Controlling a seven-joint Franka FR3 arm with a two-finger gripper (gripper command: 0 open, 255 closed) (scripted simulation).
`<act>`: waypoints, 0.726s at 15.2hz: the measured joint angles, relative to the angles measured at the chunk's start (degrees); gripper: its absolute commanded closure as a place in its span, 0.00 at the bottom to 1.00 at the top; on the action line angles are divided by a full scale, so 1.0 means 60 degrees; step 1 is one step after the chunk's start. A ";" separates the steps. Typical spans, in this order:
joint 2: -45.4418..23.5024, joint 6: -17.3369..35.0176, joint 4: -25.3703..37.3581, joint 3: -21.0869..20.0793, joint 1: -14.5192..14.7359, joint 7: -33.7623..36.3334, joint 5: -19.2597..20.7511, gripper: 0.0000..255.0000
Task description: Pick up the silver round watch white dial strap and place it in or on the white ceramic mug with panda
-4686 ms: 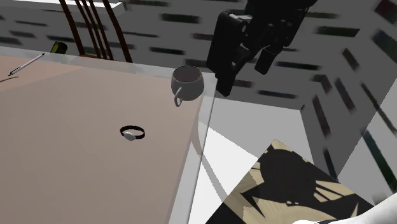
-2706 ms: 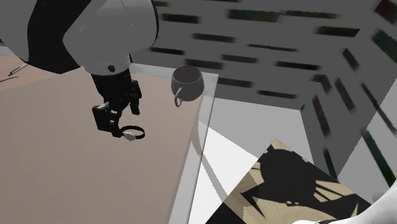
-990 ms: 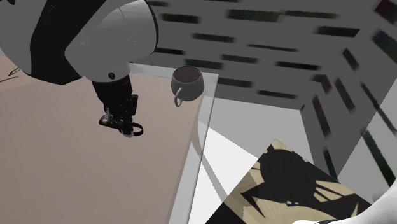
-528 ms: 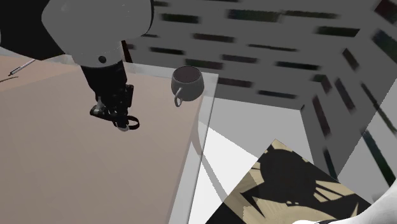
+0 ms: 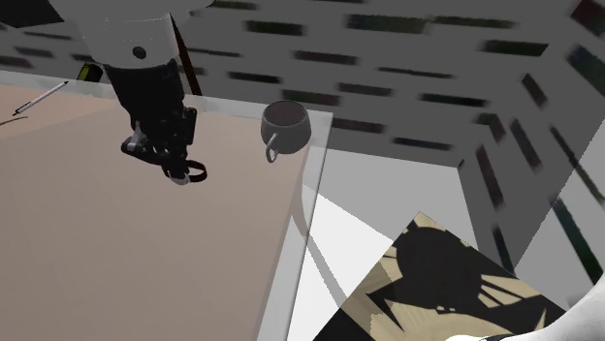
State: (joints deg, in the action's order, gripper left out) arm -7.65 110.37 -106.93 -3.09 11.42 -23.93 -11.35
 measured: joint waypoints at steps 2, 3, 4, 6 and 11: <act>0.0068 -0.0259 0.0194 0.0002 -0.0002 0.0051 0.0013 1.00; 0.0136 -0.0368 0.0237 0.0002 -0.0003 0.0071 0.0017 1.00; 0.0167 -0.0487 0.0329 -0.0001 0.0000 0.0103 0.0023 1.00; 0.0200 -0.0737 0.0551 0.0000 -0.0001 0.0151 0.0037 1.00; 0.0278 -0.1343 0.1084 0.0014 -0.0020 0.0240 0.0062 1.00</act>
State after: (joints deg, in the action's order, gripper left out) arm -5.98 102.31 -100.42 -3.01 11.30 -22.49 -10.98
